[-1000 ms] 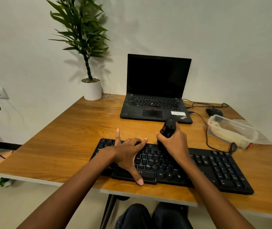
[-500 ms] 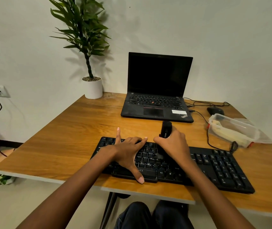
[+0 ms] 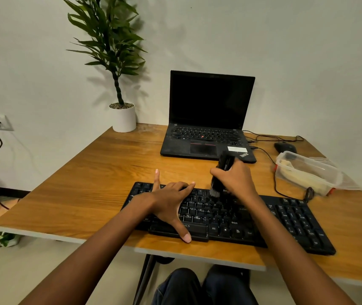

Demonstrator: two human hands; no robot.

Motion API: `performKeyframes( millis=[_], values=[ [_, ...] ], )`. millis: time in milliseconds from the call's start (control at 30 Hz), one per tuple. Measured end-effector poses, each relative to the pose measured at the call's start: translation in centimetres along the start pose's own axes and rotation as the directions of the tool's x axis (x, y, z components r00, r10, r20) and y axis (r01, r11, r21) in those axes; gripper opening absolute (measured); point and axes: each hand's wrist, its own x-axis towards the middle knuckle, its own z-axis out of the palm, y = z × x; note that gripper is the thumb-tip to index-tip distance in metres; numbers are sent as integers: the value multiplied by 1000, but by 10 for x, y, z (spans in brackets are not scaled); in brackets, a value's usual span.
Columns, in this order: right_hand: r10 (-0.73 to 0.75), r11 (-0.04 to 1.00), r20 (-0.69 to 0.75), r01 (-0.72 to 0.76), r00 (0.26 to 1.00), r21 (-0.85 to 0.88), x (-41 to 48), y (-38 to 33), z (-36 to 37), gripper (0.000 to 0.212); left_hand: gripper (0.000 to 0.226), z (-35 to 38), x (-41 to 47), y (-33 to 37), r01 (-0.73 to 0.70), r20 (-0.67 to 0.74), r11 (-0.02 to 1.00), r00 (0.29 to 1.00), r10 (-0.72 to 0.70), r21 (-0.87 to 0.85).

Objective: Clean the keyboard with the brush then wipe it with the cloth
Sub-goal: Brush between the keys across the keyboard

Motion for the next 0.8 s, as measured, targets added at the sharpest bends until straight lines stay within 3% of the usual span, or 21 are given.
performKeyframes(
  millis=[67, 167, 300, 467, 700, 800],
  values=[
    [-29, 999, -65, 31, 997, 32, -3, 0, 4, 27, 131, 0, -1, 0, 2, -3, 1000, 1000, -2, 0],
    [-109, 994, -34, 107, 994, -33, -23, 7, 17, 27, 132, 1, 0, -1, -1, -13, 1000, 1000, 1, 1],
    [23, 997, 96, -15, 995, -81, -7, 1, 6, 21, 132, 3, 0, -1, 0, -17, 1000, 1000, -1, -2],
    [-60, 998, -59, 58, 996, -37, -2, 0, 12, 33, 131, 2, 0, -1, -3, -10, 1000, 1000, 3, -7],
    [31, 993, 150, -13, 988, -119, -2, -8, 5, 24, 130, 1, -1, -1, -5, -1, 1000, 1000, 5, -20],
    [-39, 997, 14, 40, 999, -62, 0, -9, 6, 25, 130, 0, -1, -1, -8, 3, 1000, 1000, 8, -29]
  ],
)
